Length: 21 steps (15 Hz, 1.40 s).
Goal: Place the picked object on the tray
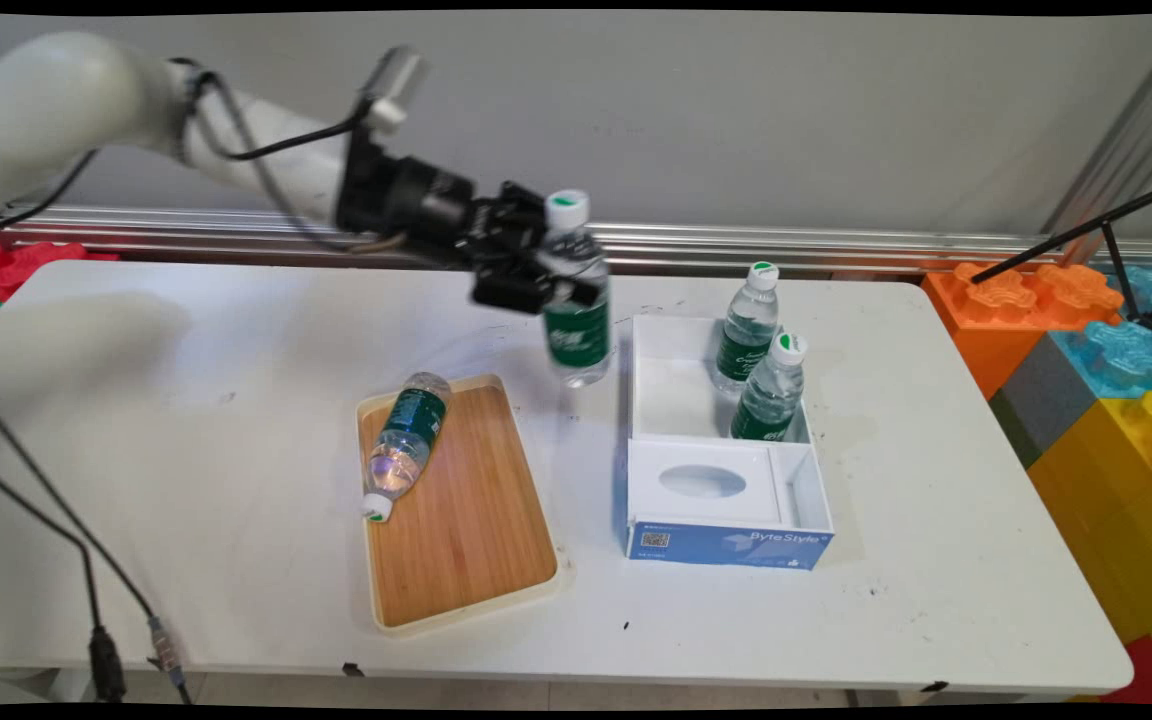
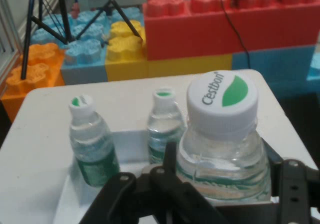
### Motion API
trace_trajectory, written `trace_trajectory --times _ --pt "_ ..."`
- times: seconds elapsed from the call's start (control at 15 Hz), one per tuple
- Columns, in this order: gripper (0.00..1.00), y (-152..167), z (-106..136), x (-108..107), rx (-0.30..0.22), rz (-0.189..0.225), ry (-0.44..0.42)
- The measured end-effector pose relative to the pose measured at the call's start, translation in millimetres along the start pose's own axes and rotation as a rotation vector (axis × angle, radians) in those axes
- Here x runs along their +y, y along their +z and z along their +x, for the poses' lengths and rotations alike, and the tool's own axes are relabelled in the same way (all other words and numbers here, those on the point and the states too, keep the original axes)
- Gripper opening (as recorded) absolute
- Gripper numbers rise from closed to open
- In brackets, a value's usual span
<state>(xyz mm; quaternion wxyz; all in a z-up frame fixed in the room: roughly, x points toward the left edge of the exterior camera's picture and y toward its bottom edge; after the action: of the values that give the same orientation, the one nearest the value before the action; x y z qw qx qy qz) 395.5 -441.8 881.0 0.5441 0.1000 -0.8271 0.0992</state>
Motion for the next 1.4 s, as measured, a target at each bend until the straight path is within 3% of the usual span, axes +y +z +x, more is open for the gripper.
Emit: trace_trajectory --times 0.4,0.73,1.0,1.4 --pt "0.0 -26.7 -29.4 53.1 -0.043 -0.051 0.119" --pt "0.0 -15.7 -73.5 76.8 -0.11 -0.128 0.083" --pt "0.0 -2.0 -96.1 83.6 -0.138 -0.164 0.067" --pt "0.0 11.6 -116.3 89.9 -0.15 -0.174 0.058"
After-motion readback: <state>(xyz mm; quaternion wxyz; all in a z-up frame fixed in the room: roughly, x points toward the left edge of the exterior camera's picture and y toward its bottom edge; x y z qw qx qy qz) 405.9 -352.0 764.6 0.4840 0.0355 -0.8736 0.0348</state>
